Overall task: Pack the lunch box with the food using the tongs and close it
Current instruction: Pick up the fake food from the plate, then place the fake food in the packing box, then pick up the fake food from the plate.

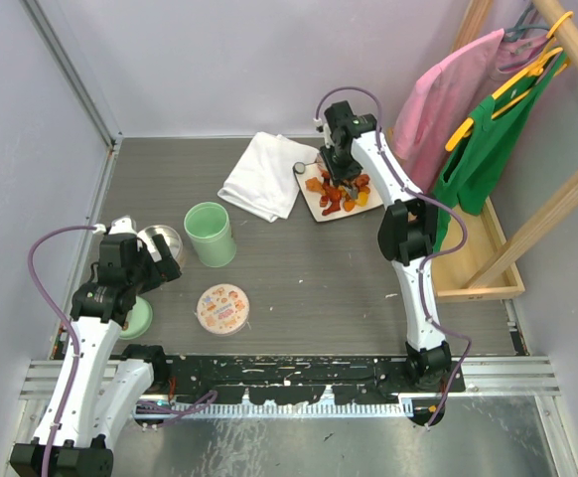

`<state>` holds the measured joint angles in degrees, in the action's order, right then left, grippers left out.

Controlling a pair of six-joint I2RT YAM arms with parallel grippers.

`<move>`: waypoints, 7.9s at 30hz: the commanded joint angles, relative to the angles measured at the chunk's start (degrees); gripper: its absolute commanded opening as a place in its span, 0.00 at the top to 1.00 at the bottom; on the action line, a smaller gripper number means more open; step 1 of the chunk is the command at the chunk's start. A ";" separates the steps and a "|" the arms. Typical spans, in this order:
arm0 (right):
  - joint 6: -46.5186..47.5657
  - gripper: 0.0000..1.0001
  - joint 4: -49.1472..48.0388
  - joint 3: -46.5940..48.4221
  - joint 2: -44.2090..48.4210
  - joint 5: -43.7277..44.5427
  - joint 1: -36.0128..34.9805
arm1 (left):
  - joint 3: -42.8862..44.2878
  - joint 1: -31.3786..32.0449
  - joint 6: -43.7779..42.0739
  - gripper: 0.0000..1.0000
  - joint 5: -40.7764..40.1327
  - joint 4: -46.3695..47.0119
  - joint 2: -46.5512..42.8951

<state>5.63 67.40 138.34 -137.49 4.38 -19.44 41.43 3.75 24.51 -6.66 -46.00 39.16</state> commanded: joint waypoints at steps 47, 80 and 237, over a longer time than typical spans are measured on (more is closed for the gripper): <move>-6.39 0.94 -3.66 -17.64 28.77 1.30 -2.29 | 0.14 0.21 -0.95 0.02 0.94 2.76 -1.53; -11.79 0.94 -2.59 -12.57 36.94 -6.15 -18.17 | 0.24 0.25 -0.95 0.02 0.12 2.67 -2.74; -4.10 0.50 -0.86 -16.92 15.18 7.22 -9.81 | 0.49 0.21 -0.52 0.02 0.21 2.40 -3.50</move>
<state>1.41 66.30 121.80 -125.99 11.33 -29.76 41.41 3.75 24.43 -6.70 -46.00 35.66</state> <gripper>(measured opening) 0.495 0.980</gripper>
